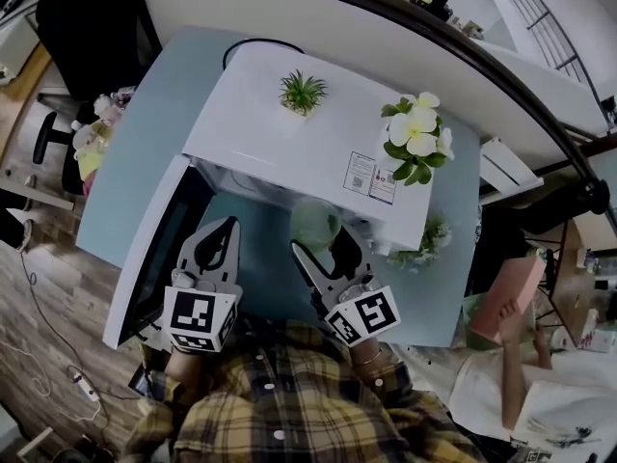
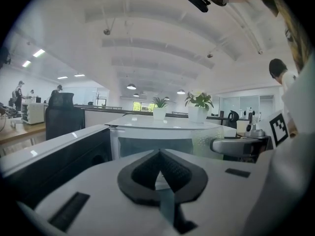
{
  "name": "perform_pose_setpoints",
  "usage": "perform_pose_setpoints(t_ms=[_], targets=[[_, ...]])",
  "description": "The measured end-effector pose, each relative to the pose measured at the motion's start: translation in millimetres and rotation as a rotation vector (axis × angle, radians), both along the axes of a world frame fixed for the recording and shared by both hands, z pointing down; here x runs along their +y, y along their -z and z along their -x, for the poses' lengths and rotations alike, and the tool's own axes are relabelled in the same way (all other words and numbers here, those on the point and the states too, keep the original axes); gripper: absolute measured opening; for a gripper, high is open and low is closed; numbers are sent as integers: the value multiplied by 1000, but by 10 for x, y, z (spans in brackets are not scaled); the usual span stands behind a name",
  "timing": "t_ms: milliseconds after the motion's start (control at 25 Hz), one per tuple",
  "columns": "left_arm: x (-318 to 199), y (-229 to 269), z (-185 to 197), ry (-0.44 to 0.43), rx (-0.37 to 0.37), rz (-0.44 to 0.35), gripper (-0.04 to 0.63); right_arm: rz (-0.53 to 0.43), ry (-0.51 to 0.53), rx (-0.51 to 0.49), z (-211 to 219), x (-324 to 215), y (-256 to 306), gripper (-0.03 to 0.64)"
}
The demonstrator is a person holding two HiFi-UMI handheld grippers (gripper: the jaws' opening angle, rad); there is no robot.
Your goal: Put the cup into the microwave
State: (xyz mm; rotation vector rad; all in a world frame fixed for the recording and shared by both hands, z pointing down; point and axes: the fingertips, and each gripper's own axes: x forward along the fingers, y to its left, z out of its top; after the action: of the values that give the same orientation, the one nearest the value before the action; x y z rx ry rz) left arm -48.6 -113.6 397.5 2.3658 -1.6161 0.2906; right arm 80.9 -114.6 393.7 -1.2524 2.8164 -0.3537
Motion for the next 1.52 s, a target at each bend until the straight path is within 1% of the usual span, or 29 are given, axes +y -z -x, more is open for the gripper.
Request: perform_pose_setpoints(t_ms=[200,480,600,1120,1520], targets=[[0,-32,-85,-18,0,11,-11,2,7,-4,-27,23,-14,327],[-15,-34,-201,-99,18,19,-11,4,-21,24,22,74,17,327],[-5,-48,-220,-113,23,23,-11,6,-28,33,34,110,3,327],[85,-100,-73,-65,19,32,-11,16,-26,42,39,95,-113,327],[144,-169,62,-9,7,46,-11,23,6,67,108,21,-284,327]])
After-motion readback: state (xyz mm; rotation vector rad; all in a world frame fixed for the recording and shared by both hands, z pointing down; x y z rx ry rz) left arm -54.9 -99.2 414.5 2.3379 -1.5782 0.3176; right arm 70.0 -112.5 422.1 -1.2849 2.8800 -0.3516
